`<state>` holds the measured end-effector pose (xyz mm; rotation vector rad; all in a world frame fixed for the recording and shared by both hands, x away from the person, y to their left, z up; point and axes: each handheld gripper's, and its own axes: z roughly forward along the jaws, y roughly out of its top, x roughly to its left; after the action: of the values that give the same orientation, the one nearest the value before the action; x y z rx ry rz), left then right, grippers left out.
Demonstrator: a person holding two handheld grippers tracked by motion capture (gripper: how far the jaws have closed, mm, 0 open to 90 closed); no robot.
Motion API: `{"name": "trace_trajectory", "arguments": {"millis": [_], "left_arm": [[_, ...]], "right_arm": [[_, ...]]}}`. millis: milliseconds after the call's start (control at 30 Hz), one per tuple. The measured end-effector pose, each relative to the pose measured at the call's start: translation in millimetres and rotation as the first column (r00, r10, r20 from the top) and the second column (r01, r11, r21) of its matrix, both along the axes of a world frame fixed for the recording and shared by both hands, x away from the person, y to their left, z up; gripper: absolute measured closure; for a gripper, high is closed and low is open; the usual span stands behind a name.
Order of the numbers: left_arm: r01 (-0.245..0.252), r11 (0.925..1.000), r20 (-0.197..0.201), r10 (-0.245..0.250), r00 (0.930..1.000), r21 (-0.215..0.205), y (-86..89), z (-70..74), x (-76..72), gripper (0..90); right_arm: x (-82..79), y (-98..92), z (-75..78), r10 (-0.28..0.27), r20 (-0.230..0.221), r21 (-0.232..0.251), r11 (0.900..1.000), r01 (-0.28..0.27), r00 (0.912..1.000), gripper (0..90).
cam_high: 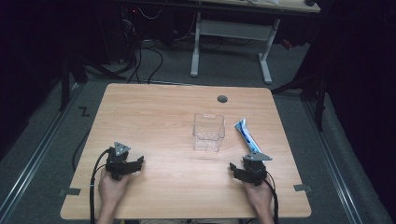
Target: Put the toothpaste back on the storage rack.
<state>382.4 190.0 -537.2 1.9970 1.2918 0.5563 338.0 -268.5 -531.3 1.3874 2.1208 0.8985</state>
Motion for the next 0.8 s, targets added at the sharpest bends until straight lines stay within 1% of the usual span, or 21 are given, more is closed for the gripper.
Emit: {"name": "trace_trajectory", "arguments": {"millis": [800], "left_arm": [[0.003,1.0000,-0.002,-0.003,1.0000,-0.001,0.5,0.1,-0.3,23.4]], "right_arm": [[-0.1,0.4,0.0,-0.007,0.000,0.002,1.000,0.007,1.0000,35.8]]}}
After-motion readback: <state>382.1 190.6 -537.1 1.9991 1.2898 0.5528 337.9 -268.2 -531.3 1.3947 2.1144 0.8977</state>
